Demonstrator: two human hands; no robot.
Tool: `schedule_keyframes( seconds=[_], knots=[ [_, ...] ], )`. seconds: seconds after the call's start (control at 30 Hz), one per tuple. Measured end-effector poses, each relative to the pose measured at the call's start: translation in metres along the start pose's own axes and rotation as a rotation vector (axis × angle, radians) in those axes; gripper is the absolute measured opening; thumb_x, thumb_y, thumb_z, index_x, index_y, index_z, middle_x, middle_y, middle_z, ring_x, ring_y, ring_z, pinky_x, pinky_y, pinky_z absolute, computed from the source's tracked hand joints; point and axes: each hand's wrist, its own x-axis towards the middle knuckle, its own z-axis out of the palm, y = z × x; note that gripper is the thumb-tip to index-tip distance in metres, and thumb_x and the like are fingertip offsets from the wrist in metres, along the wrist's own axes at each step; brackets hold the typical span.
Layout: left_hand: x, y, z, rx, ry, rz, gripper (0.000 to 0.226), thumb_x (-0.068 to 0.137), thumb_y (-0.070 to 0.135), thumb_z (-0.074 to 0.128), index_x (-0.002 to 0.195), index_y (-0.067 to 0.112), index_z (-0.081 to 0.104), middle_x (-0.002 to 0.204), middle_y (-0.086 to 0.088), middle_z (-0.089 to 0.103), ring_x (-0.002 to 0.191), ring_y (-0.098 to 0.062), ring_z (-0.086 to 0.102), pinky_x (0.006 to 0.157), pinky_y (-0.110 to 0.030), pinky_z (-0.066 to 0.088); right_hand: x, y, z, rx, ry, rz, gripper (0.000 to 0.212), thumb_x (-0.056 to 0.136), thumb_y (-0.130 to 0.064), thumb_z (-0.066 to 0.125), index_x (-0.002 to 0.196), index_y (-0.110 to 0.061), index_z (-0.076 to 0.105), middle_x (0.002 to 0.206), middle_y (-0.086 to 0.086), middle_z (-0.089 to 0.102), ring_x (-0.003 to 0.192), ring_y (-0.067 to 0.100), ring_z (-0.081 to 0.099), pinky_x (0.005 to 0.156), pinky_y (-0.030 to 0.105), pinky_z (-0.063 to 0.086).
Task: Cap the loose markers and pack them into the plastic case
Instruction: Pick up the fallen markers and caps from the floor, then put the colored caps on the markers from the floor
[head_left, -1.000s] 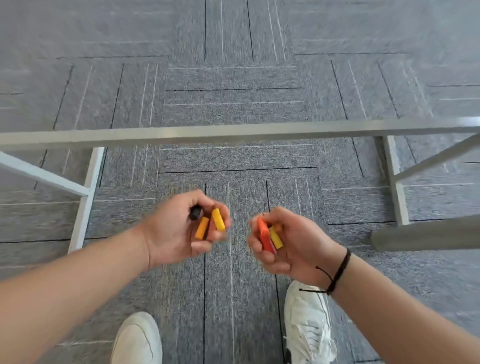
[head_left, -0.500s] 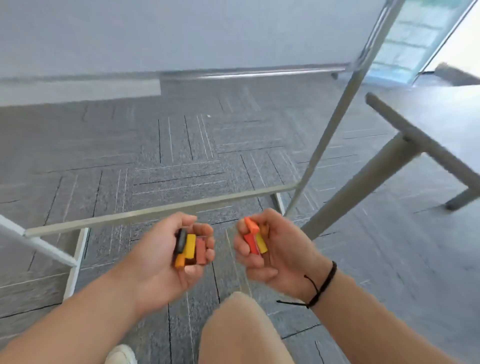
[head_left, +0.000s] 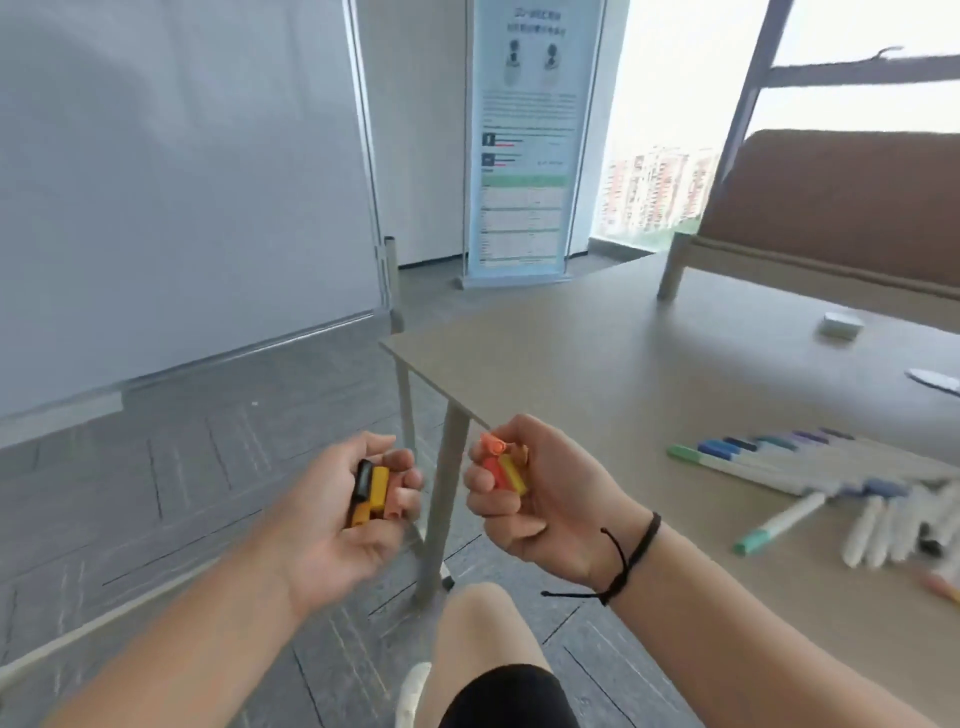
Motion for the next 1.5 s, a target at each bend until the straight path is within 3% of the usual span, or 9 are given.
schedule_keyframes(
  seconds=[0.37, 0.5, 0.73, 0.83, 0.9, 1.03, 1.2, 1.37, 1.5],
  knots=[
    [0.001, -0.067, 0.152, 0.334, -0.283, -0.083, 0.021, 0.087, 0.024, 0.063, 0.071, 0.014, 0.055, 0.066, -0.004, 0.051, 0.047, -0.009, 0.045, 0.026, -0.012, 0.018, -0.181, -0.035, -0.065, 0.048, 0.381, -0.332, 0.017, 0.089, -0.019, 0.043, 0.073, -0.015, 0.046, 0.06, 0.007, 0.048, 0.038, 0.011, 0.033, 0.03, 0.014, 0.017],
    [0.023, -0.106, 0.186, 0.655, -0.372, -0.032, 0.022, 0.091, 0.023, 0.062, 0.072, 0.012, 0.06, 0.065, -0.005, 0.052, 0.048, -0.011, 0.045, 0.031, -0.013, 0.015, -0.223, -0.035, -0.098, 0.046, 0.577, -0.401, 0.02, 0.09, -0.021, 0.043, 0.071, -0.015, 0.046, 0.062, 0.008, 0.05, 0.039, 0.012, 0.033, 0.029, 0.015, 0.02],
    [0.073, -0.153, 0.21, 1.219, -0.403, 0.25, 0.024, 0.096, 0.027, 0.064, 0.08, 0.009, 0.063, 0.056, 0.001, 0.053, 0.046, -0.009, 0.045, 0.036, -0.02, 0.025, -0.287, -0.034, -0.142, 0.102, 0.84, -0.517, 0.019, 0.089, -0.02, 0.045, 0.071, -0.015, 0.045, 0.063, 0.01, 0.05, 0.04, 0.013, 0.034, 0.03, 0.015, 0.019],
    [0.094, -0.159, 0.217, 1.494, -0.405, 0.508, 0.022, 0.09, 0.035, 0.071, 0.077, 0.018, 0.068, 0.057, 0.007, 0.061, 0.047, -0.007, 0.05, 0.045, -0.02, 0.037, -0.297, -0.037, -0.155, 0.12, 0.919, -0.527, 0.019, 0.089, -0.019, 0.045, 0.071, -0.014, 0.046, 0.062, 0.01, 0.05, 0.039, 0.013, 0.034, 0.031, 0.014, 0.018],
    [0.107, -0.16, 0.224, 1.65, -0.41, 0.67, 0.019, 0.086, 0.04, 0.073, 0.075, 0.025, 0.069, 0.066, 0.012, 0.064, 0.058, -0.001, 0.055, 0.051, -0.016, 0.037, -0.296, -0.042, -0.162, 0.127, 0.95, -0.525, 0.019, 0.089, -0.019, 0.045, 0.071, -0.013, 0.046, 0.062, 0.01, 0.05, 0.038, 0.013, 0.035, 0.031, 0.014, 0.019],
    [0.136, -0.163, 0.243, 1.715, -0.455, 0.792, 0.016, 0.086, 0.042, 0.07, 0.077, 0.029, 0.067, 0.069, 0.011, 0.062, 0.063, 0.0, 0.054, 0.051, -0.013, 0.034, -0.286, -0.06, -0.175, 0.086, 0.991, -0.526, 0.019, 0.089, -0.018, 0.047, 0.071, -0.013, 0.048, 0.062, 0.011, 0.051, 0.038, 0.014, 0.035, 0.031, 0.014, 0.02],
    [0.178, -0.169, 0.273, 1.898, -0.438, 0.962, 0.027, 0.086, 0.048, 0.061, 0.069, 0.027, 0.057, 0.07, 0.011, 0.061, 0.072, -0.009, 0.058, 0.069, -0.03, 0.051, -0.277, -0.093, -0.19, -0.052, 1.071, -0.584, 0.015, 0.087, -0.014, 0.048, 0.072, -0.012, 0.049, 0.064, 0.014, 0.053, 0.04, 0.017, 0.036, 0.032, 0.015, 0.02],
    [0.2, -0.179, 0.302, 2.033, -0.379, 1.139, 0.041, 0.092, 0.058, 0.048, 0.068, 0.025, 0.043, 0.068, 0.01, 0.054, 0.072, -0.016, 0.056, 0.054, -0.03, 0.037, -0.288, -0.108, -0.207, -0.272, 1.291, -0.644, 0.017, 0.089, -0.012, 0.049, 0.072, -0.009, 0.052, 0.062, 0.018, 0.053, 0.042, 0.021, 0.036, 0.039, 0.018, 0.018],
    [0.219, -0.187, 0.319, 2.032, -0.331, 1.198, 0.045, 0.094, 0.063, 0.043, 0.067, 0.026, 0.039, 0.068, 0.008, 0.052, 0.071, -0.02, 0.055, 0.055, -0.031, 0.037, -0.301, -0.104, -0.221, -0.394, 1.432, -0.656, 0.019, 0.089, -0.011, 0.046, 0.072, -0.008, 0.05, 0.061, 0.018, 0.053, 0.042, 0.021, 0.034, 0.039, 0.016, 0.02]
  ],
)
